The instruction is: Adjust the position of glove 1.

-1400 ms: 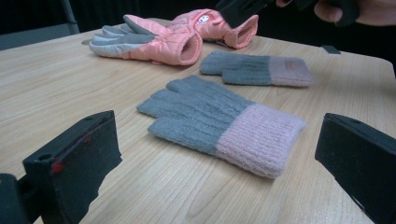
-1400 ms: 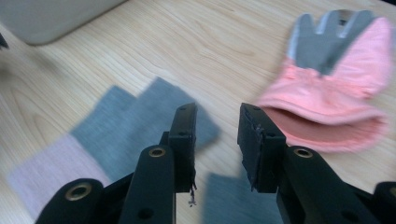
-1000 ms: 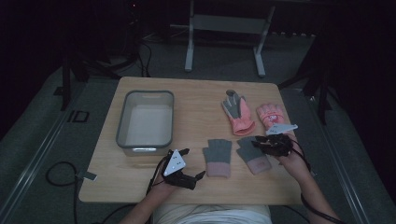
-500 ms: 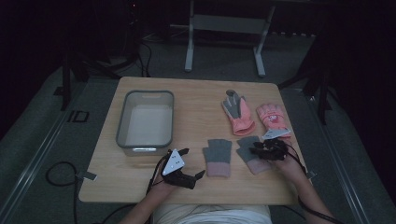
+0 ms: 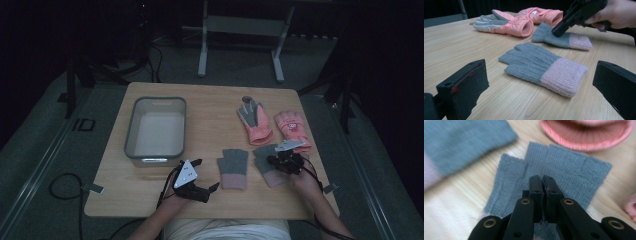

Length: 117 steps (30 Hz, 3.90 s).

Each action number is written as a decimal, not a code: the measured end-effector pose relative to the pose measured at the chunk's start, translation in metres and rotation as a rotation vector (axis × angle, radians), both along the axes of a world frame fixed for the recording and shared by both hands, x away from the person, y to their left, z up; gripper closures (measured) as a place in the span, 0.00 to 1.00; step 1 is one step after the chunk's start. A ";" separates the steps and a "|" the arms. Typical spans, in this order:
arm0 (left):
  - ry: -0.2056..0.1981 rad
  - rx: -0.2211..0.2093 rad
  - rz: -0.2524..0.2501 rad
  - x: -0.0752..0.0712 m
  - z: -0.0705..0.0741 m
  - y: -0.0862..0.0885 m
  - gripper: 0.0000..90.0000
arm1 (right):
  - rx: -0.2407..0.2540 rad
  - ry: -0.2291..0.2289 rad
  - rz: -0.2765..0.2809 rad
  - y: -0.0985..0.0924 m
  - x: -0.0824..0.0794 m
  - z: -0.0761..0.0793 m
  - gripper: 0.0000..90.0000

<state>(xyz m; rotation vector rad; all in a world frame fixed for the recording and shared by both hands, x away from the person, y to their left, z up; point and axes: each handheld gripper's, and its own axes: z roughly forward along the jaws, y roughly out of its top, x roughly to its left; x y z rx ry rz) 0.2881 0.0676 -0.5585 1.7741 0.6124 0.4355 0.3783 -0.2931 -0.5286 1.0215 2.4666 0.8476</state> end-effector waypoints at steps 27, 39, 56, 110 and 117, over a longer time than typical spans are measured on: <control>-0.012 0.003 -0.001 -0.001 0.000 0.000 0.00 | 0.134 0.024 -0.332 0.015 -0.049 0.016 0.96; -0.013 0.003 0.000 -0.001 0.000 -0.001 0.00 | 0.112 0.060 -0.370 0.012 -0.036 -0.010 0.93; -0.017 0.009 0.003 -0.001 0.000 -0.001 0.00 | 0.083 -0.024 -0.103 -0.006 -0.033 0.023 0.76; -0.015 0.003 0.000 -0.001 0.000 -0.001 0.00 | 0.220 0.026 0.171 0.062 -0.019 0.063 0.96; -0.014 0.001 -0.002 -0.001 0.000 -0.001 0.00 | 0.222 0.084 0.198 0.084 -0.015 0.040 0.96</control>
